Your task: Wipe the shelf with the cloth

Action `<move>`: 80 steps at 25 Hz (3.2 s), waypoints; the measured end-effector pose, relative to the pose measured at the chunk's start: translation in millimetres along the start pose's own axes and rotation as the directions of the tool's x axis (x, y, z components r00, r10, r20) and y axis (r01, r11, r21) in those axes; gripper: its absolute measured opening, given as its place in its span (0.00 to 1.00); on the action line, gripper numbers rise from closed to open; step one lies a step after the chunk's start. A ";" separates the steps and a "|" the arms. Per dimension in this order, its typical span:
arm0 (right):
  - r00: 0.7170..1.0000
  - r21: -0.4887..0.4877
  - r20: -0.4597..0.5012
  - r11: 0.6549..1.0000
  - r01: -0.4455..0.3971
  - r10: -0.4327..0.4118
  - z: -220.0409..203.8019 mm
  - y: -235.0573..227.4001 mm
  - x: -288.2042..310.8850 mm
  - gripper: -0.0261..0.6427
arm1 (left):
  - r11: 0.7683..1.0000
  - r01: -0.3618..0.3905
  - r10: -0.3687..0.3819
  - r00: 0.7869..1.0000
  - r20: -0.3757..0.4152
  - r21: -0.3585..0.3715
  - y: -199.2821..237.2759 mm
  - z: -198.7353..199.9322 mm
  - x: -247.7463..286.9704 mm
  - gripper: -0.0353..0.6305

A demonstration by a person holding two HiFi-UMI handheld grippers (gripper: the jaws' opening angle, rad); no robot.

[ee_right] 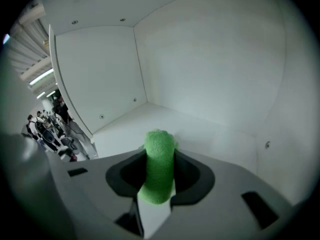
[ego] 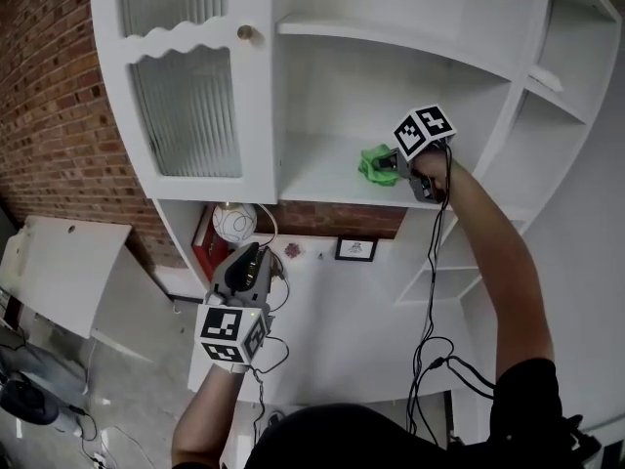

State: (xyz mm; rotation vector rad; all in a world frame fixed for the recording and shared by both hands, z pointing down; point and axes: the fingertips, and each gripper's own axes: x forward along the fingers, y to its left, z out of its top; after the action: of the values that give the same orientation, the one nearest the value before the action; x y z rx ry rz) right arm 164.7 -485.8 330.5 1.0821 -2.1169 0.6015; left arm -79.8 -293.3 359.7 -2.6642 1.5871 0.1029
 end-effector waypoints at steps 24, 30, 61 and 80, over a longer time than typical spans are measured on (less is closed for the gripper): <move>0.662 -0.492 -0.261 0.687 0.535 -0.703 -67.8 -73.1 -62.3 0.21 | 0.980 0.183 -0.181 0.983 0.028 -0.076 -32.2 -5.6 39.5 0.16; 0.486 -0.670 -0.269 0.524 0.526 -0.832 -77.2 -87.1 -70.9 0.21 | 0.979 0.187 -0.186 0.982 0.024 -0.082 -29.2 -7.2 44.2 0.16; 0.915 -0.112 0.181 0.932 -0.346 0.361 60.9 168.6 26.6 0.22 | 0.985 -0.173 0.173 0.984 -0.035 0.006 40.7 0.3 -65.5 0.16; 0.972 -0.119 -0.013 0.965 -0.235 0.235 21.5 125.1 34.4 0.21 | 0.996 -0.089 0.088 0.995 -0.055 -0.023 24.4 -15.2 -33.8 0.16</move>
State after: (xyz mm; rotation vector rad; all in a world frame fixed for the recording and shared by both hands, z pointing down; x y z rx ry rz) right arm 38.4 -449.2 329.9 0.7713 -2.2695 0.5744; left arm -116.8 -276.3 377.4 -2.6371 1.7313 0.0538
